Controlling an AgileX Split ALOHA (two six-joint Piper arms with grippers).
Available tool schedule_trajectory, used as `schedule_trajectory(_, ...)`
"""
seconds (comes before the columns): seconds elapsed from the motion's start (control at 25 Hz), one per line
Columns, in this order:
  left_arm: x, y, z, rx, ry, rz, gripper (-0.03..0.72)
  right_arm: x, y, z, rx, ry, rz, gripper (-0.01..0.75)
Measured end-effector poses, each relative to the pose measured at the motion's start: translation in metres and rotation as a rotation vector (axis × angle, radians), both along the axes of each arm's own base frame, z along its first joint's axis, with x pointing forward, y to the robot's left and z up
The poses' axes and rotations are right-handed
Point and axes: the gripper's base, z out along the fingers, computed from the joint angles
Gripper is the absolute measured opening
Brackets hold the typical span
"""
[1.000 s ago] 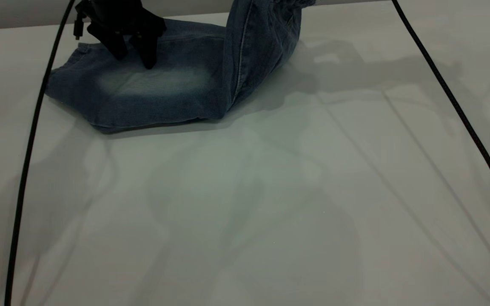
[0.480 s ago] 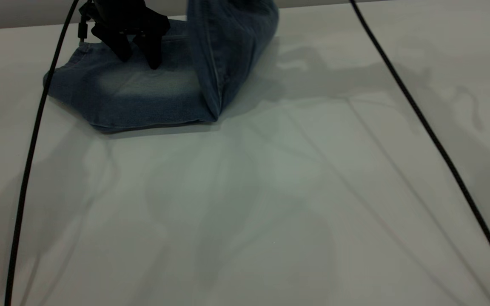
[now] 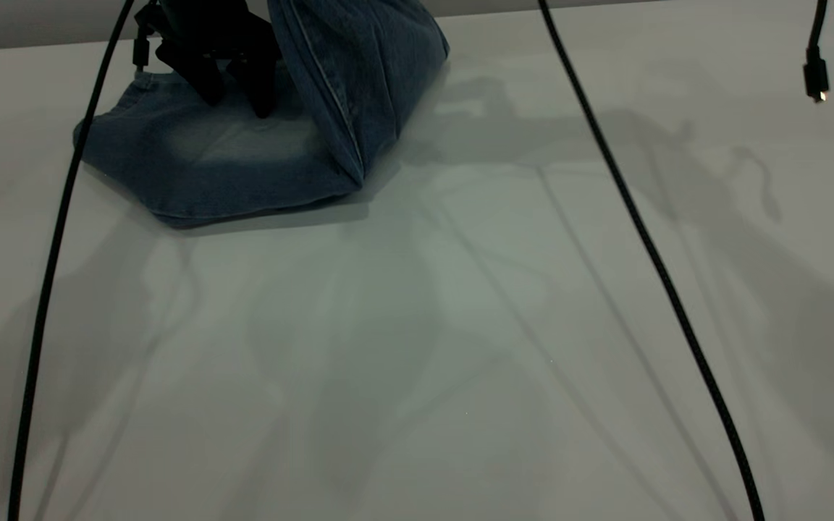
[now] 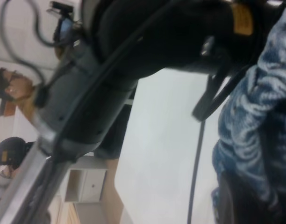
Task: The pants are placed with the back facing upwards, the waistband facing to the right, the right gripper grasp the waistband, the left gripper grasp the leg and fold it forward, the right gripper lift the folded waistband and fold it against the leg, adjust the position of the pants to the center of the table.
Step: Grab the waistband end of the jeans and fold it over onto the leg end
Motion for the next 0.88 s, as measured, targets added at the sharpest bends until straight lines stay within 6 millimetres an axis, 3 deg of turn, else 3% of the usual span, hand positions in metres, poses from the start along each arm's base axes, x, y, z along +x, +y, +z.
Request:
schedule_trajectory(0.24, 0.001, 0.0, 0.003, 0.004, -0.01, -0.001, 0.517, 0.0, 0.015, -0.01, 0.008, -0.001, 0.002, 0.056)
schedule_trajectory(0.44, 0.013, 0.006, 0.031, 0.066, -0.128, 0.029, 0.517, 0.001, 0.015, -0.011, 0.003, -0.002, -0.004, 0.056)
schedule_trajectory(0.6, 0.021, 0.008, 0.073, 0.068, -0.269, 0.063, 0.517, 0.001, 0.015, -0.012, -0.002, -0.009, 0.002, 0.056)
schedule_trajectory(0.88, 0.016, 0.008, 0.171, 0.006, -0.506, 0.09, 0.517, 0.001, 0.014, -0.012, -0.006, -0.02, -0.004, 0.056)
